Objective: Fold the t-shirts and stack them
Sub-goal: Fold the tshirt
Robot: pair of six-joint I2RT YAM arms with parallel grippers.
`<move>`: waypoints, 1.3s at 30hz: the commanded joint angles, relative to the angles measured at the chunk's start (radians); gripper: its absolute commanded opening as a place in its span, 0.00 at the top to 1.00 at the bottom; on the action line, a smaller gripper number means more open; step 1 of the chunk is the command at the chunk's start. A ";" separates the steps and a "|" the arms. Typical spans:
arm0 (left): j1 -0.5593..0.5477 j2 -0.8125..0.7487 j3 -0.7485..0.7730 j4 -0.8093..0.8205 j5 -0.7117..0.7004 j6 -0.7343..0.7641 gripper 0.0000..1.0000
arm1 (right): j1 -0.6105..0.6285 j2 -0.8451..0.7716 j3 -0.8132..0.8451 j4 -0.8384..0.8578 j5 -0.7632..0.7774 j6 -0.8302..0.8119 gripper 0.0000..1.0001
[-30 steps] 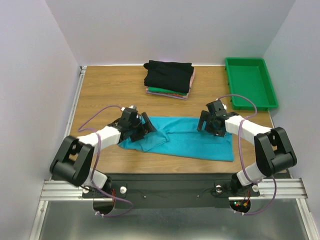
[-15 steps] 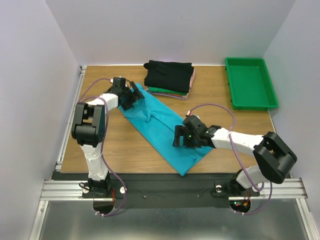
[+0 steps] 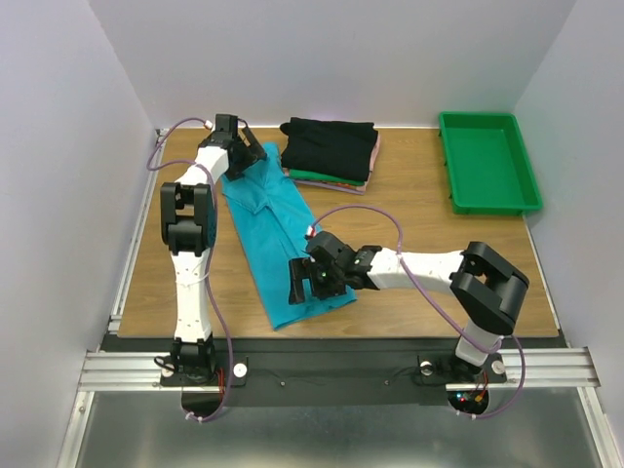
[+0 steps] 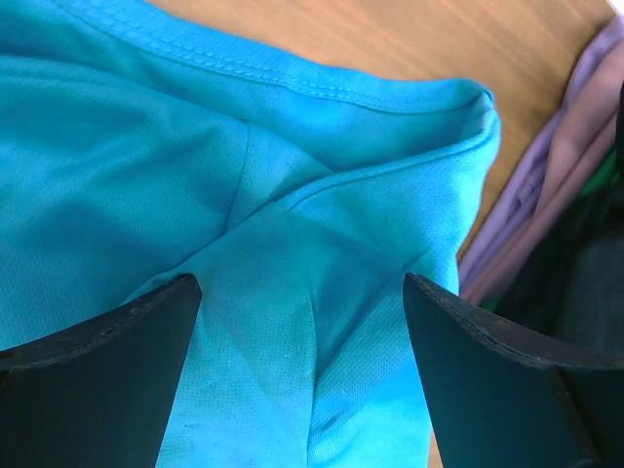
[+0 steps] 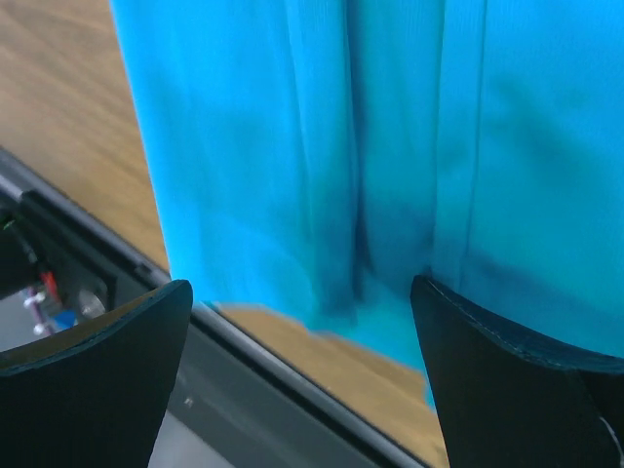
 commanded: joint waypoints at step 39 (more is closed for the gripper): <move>-0.896 -1.337 -1.400 -0.332 -0.212 -0.573 0.21 | -0.112 -0.316 -0.206 -0.119 0.196 0.020 0.27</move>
